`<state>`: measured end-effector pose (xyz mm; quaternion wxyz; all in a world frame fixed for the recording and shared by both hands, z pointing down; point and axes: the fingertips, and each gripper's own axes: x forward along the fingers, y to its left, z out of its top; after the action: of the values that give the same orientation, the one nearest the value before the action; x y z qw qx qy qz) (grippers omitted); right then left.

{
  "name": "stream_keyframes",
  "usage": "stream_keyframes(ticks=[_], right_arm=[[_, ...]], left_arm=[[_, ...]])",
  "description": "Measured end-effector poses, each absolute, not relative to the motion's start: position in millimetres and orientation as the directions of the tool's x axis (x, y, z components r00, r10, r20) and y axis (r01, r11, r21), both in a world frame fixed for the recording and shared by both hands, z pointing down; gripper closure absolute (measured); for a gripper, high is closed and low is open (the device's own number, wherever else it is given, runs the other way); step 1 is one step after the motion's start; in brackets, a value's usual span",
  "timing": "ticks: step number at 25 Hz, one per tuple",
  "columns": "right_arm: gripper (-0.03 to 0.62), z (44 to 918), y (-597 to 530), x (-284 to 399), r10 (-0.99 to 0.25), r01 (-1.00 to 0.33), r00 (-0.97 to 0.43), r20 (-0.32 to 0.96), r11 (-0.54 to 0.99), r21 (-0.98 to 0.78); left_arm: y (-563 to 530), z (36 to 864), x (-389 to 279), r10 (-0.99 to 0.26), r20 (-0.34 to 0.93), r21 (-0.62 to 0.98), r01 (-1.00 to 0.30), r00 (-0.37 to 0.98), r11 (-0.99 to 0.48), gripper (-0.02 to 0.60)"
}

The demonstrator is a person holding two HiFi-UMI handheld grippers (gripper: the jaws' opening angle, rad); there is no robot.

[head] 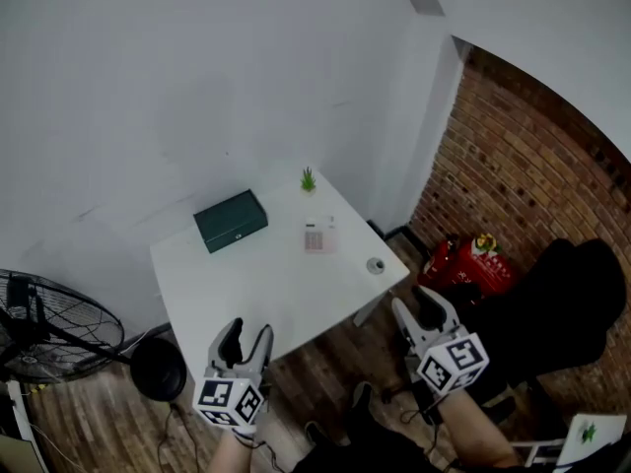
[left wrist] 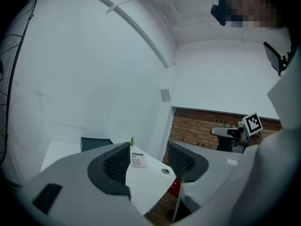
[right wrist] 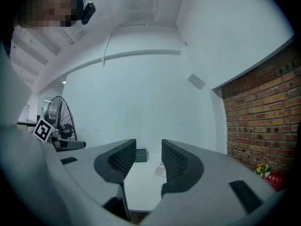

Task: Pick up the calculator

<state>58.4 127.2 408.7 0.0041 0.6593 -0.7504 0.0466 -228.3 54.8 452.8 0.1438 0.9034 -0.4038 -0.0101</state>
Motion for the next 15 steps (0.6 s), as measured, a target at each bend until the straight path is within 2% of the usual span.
stream_keyframes(ticks=[8, 15], right_arm=[[0.428, 404, 64, 99, -0.981, -0.972, -0.194, 0.016, 0.190, -0.141], [0.433, 416, 2, 145, -0.959, -0.927, -0.284, 0.021, 0.269, -0.262]], left_arm=[[11, 436, -199, -0.777, 0.105, 0.230, -0.776, 0.620, -0.588, 0.342], [-27, 428, -147, -0.795, 0.121, 0.232, -0.796, 0.594, -0.559, 0.341]])
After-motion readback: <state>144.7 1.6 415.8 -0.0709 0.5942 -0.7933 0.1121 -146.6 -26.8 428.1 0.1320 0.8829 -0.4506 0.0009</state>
